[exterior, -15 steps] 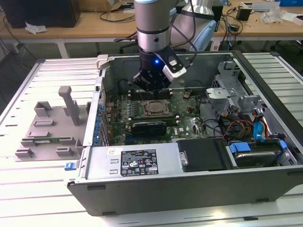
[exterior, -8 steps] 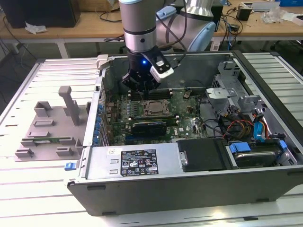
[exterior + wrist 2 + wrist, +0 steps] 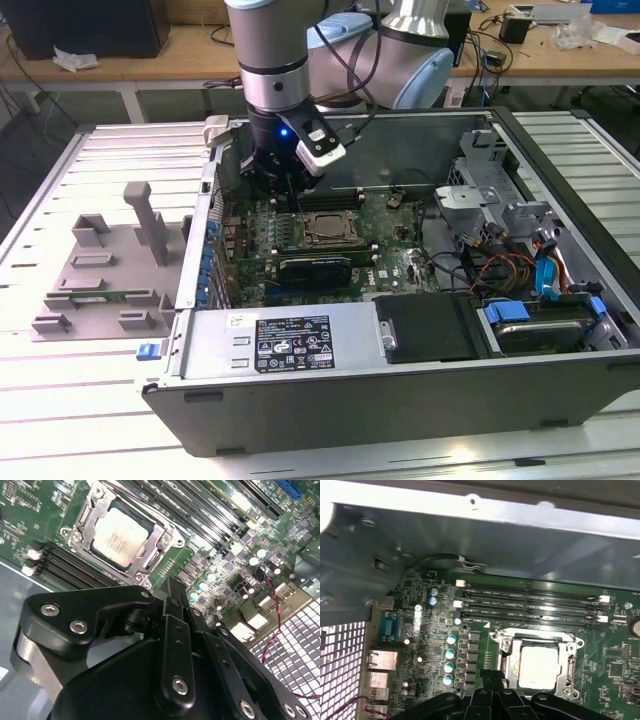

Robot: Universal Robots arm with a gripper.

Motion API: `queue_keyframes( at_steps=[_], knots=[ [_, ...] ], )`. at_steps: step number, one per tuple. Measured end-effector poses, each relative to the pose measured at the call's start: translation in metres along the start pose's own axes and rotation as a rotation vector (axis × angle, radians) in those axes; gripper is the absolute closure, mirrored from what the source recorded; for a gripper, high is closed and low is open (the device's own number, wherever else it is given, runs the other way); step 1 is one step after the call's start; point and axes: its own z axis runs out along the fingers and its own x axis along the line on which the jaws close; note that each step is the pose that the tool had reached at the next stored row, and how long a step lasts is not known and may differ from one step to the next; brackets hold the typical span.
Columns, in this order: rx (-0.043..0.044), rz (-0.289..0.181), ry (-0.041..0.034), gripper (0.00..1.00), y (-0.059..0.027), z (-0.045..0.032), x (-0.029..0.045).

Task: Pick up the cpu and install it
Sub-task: 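Install the first cpu locking lever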

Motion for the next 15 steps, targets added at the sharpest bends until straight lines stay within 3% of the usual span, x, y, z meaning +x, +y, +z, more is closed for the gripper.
queue_keyframes(
  at_steps=[6, 8, 9, 11, 15],
  knots=[
    [-0.0004, 0.0, -0.0021, 0.89, 0.0004, -0.0023, 0.0033],
    [-0.0004, 0.0, -0.0036, 0.89, 0.0006, -0.0087, 0.0029],
    [-0.0003, 0.0, -0.004, 0.89, 0.0008, -0.017, 0.0025],
    [-0.0002, 0.0, -0.0044, 0.89, 0.0009, -0.0228, 0.0021],
    [-0.0003, 0.0, -0.0047, 0.89, 0.001, -0.0253, 0.002]
  ],
)
